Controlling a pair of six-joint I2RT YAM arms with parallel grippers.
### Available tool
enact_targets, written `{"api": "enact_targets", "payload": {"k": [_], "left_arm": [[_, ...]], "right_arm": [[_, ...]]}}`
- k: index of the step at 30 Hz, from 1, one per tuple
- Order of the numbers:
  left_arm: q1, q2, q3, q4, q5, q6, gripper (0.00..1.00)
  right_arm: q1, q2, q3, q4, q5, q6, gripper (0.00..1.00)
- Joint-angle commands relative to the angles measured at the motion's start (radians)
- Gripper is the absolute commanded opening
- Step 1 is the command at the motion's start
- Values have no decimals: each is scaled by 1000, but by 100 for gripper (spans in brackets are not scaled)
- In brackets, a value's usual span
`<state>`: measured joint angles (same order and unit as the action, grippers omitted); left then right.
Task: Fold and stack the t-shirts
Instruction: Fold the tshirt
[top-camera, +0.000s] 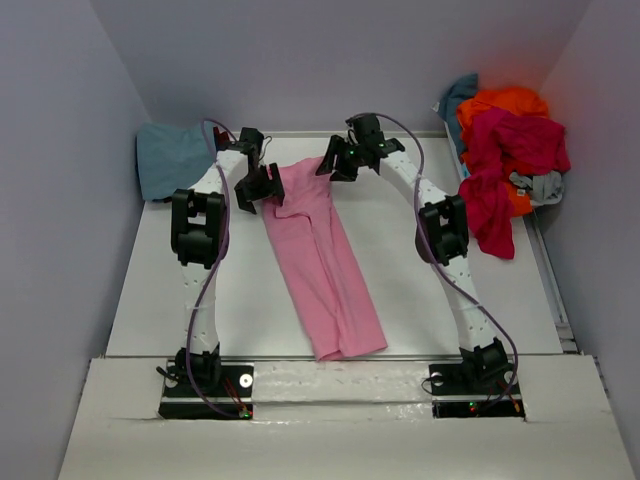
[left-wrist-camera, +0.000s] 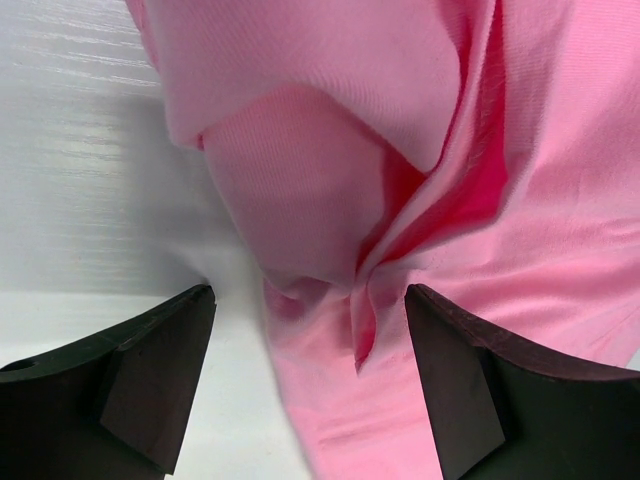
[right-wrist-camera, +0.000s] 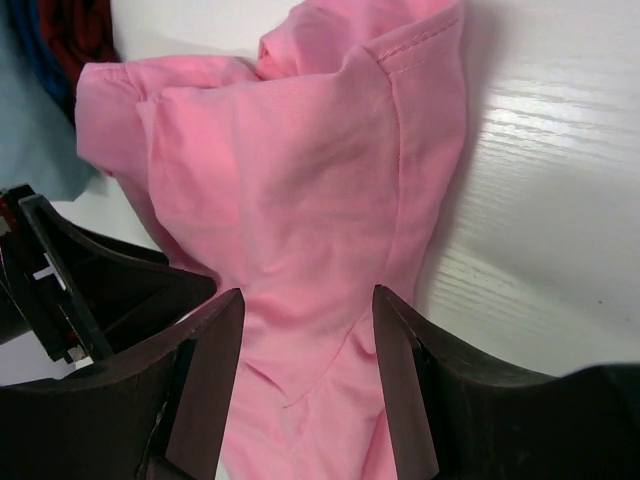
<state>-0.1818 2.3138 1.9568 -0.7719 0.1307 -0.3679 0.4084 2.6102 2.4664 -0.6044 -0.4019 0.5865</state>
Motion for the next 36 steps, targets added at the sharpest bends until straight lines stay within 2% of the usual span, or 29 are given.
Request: {"api": "enact_targets", "payload": {"k": [1, 6, 10, 14, 19, 20, 22, 27, 32, 36], "left_arm": [[-1, 4, 10, -29, 29, 11, 90], [-1, -1, 7, -26, 29, 11, 90], [-1, 6, 13, -24, 35, 4, 90], [-1, 7, 14, -26, 33, 4, 90], [-1, 9, 19, -24, 29, 3, 90], [-1, 10, 21, -26, 29, 3, 90], [-1, 13, 22, -24, 30, 3, 90], [-1, 13, 21, -26, 23, 6, 90], [-1, 12, 19, -26, 21, 9, 90], [-1, 10, 19, -26, 20, 9, 90]], "right_arm": [[0, 60, -38, 46, -109, 59, 60], [0, 31, -99, 80, -133, 52, 60], [0, 76, -22, 58, -198, 62, 59], [0, 85, -44, 46, -216, 70, 57], [0, 47, -93, -7, -92, 41, 49], [0, 56, -60, -64, -66, 29, 44], [0, 67, -28, -119, -17, 18, 40], [0, -62, -208, 29, -40, 12, 40], [0, -81, -106, 17, -159, -1, 39], [12, -139, -110, 44, -141, 1, 41]]}}
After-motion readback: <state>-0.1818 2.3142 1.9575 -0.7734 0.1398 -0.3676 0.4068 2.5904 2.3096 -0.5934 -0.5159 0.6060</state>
